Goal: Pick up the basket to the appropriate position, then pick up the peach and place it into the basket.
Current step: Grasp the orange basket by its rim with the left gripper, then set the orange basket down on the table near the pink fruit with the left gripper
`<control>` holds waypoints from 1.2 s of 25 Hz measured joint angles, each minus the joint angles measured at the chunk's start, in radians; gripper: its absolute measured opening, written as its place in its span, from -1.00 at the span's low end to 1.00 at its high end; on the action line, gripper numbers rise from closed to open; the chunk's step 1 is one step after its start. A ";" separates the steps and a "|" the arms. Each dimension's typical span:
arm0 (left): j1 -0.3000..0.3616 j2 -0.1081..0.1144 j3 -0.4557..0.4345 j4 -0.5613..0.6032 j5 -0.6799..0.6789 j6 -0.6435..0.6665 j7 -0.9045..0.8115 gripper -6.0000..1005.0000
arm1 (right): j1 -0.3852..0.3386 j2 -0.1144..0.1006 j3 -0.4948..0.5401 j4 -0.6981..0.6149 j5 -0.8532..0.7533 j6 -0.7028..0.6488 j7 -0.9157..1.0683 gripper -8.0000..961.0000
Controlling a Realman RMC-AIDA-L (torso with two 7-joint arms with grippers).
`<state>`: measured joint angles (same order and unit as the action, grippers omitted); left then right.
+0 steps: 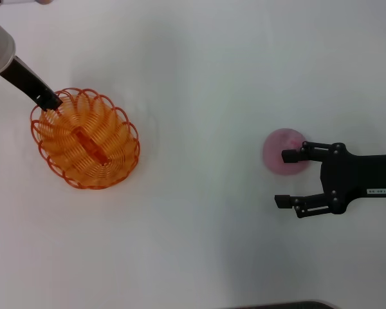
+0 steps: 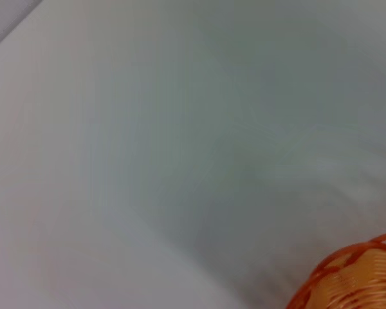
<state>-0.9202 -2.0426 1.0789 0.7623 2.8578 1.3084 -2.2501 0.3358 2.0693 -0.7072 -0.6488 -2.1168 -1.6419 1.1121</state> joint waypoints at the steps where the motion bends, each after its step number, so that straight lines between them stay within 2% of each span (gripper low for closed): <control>1: -0.001 0.001 0.000 0.004 0.000 0.008 -0.008 -0.75 | 0.000 0.000 0.001 0.000 0.000 0.000 0.000 0.96; 11: -0.070 0.036 -0.025 -0.012 0.000 0.149 -0.120 -0.80 | 0.000 0.000 -0.001 0.000 0.000 -0.001 0.002 0.96; 18: -0.092 0.060 -0.184 -0.018 -0.003 0.239 -0.134 -0.84 | 0.001 0.000 -0.001 0.000 0.000 -0.003 0.014 0.96; 23: -0.100 0.082 -0.251 -0.060 -0.004 0.265 -0.159 -0.86 | 0.006 -0.002 -0.001 0.000 0.000 -0.005 0.023 0.96; 30: -0.092 0.093 -0.347 -0.084 -0.003 0.281 -0.172 -0.86 | 0.009 -0.003 -0.002 0.000 0.000 -0.006 0.025 0.96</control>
<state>-1.0124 -1.9496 0.7323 0.6784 2.8544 1.5898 -2.4218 0.3447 2.0666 -0.7088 -0.6488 -2.1168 -1.6477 1.1372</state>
